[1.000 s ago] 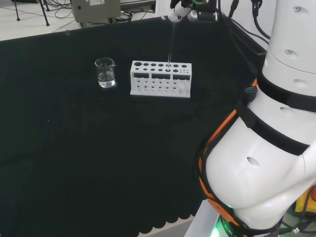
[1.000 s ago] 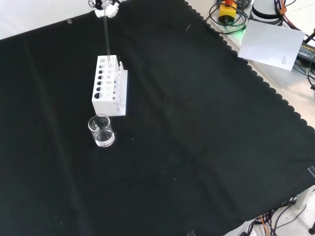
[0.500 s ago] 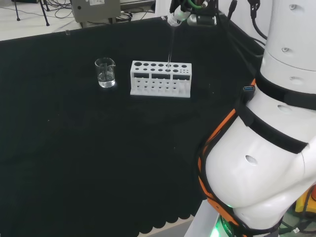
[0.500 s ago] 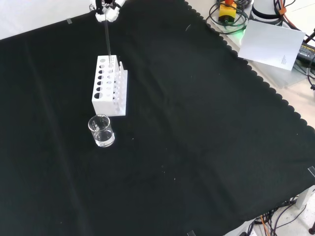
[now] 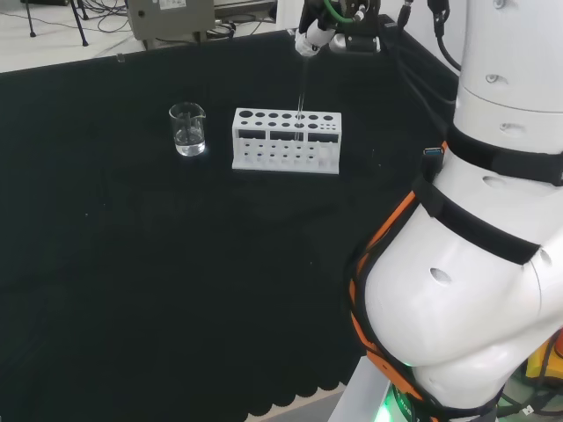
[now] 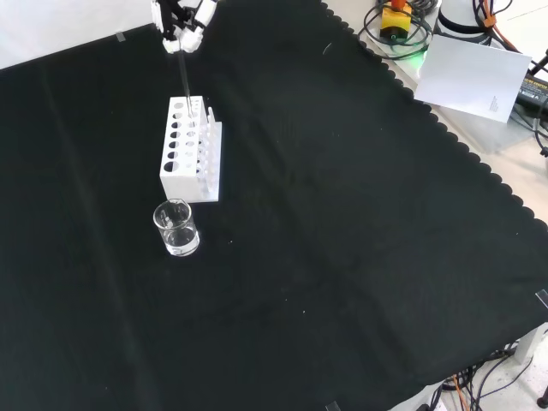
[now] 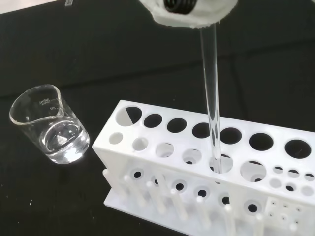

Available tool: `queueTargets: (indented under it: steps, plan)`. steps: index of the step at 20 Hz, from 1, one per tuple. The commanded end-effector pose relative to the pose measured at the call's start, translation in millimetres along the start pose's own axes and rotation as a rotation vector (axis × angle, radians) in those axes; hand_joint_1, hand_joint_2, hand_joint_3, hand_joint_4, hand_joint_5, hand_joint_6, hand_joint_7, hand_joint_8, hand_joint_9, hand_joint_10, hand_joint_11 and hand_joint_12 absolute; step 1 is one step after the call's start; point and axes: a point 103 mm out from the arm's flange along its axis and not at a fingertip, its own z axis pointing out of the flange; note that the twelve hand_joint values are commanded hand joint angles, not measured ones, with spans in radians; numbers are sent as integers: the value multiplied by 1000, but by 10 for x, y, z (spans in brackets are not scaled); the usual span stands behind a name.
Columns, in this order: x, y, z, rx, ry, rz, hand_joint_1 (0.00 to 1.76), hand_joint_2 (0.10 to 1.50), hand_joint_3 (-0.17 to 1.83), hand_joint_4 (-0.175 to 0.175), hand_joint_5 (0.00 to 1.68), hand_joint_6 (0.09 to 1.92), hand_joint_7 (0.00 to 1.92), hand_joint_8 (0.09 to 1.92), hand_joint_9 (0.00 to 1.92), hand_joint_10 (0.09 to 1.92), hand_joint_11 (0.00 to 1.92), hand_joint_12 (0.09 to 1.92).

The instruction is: Put the glass rod back on the white test tube rack.

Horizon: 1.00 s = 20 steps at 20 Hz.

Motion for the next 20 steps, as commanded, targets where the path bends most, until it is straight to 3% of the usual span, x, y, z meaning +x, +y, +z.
queueTargets:
  steps: [1, 20]
  plan:
    - [8, 77, 31, 13, 4, -10, 1236, 1024, -175, -175, 1499, 101, 1583, 913, 1920, 443, 1808, 839]
    - [100, 143, 91, 56, -16, -18, 1236, 1024, -175, -175, 1501, 98, 1584, 912, 1920, 442, 1807, 841]
